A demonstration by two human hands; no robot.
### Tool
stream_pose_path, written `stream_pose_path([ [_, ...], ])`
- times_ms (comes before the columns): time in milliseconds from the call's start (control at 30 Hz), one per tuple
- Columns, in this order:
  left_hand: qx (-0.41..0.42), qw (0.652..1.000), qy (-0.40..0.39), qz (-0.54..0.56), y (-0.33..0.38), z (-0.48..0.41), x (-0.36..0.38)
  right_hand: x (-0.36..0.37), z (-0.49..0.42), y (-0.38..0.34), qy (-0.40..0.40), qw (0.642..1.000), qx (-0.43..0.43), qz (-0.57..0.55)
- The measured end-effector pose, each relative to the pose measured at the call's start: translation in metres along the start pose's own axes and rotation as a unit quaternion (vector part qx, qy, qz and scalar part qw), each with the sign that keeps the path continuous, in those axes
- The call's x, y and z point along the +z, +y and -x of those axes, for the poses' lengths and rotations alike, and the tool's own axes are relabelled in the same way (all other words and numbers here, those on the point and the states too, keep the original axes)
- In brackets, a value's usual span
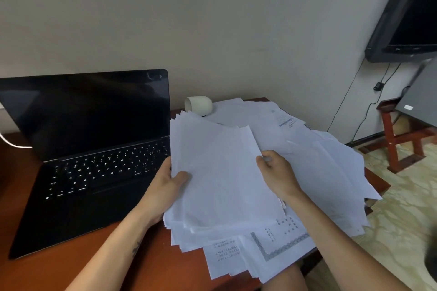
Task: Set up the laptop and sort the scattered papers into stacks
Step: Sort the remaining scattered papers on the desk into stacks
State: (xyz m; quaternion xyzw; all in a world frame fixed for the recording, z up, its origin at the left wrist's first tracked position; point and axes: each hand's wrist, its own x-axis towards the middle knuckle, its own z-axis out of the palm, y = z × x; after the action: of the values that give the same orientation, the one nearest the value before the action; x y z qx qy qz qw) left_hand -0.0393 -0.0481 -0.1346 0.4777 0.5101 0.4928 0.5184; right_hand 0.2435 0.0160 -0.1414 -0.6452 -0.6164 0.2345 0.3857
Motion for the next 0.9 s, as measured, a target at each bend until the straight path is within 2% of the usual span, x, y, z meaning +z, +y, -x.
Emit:
stream_pose_path([
  [200, 0.021, 0.998, -0.006, -0.059, 0.001, 0.002, 0.004, 0.013, 0.013, -0.009, -0.021, 0.986, -0.069, 0.149],
  [367, 0.027, 0.998, 0.024, -0.054, 0.0, -0.002, -0.005, -0.002, -0.008, 0.0, 0.013, 0.996, -0.039, 0.084],
  [433, 0.035, 0.998, 0.04, -0.043, 0.003, -0.003, -0.008, -0.014, -0.026, 0.011, 0.015, 0.991, -0.079, 0.104],
  [533, 0.041, 0.996, 0.074, -0.041, 0.003, -0.006, -0.013, -0.03, -0.058, 0.025, -0.062, 0.968, -0.135, 0.203],
  [600, 0.039, 0.994, 0.094, -0.038, 0.001, -0.008, -0.017, -0.039, -0.076, 0.027, -0.154, 0.958, -0.113, 0.213],
  [667, 0.038, 0.993, 0.103, -0.04, 0.001, -0.009, -0.018, -0.041, -0.087, 0.029, -0.193, 0.941, -0.125, 0.25],
  [800, 0.034, 0.993, 0.107, -0.048, 0.001, -0.009, -0.019, -0.033, -0.086, 0.031, -0.138, 0.858, -0.266, 0.417],
  [900, 0.027, 0.992, 0.109, -0.051, 0.001, -0.01, -0.02, -0.032, -0.082, 0.035, -0.092, 0.833, -0.334, 0.432],
])
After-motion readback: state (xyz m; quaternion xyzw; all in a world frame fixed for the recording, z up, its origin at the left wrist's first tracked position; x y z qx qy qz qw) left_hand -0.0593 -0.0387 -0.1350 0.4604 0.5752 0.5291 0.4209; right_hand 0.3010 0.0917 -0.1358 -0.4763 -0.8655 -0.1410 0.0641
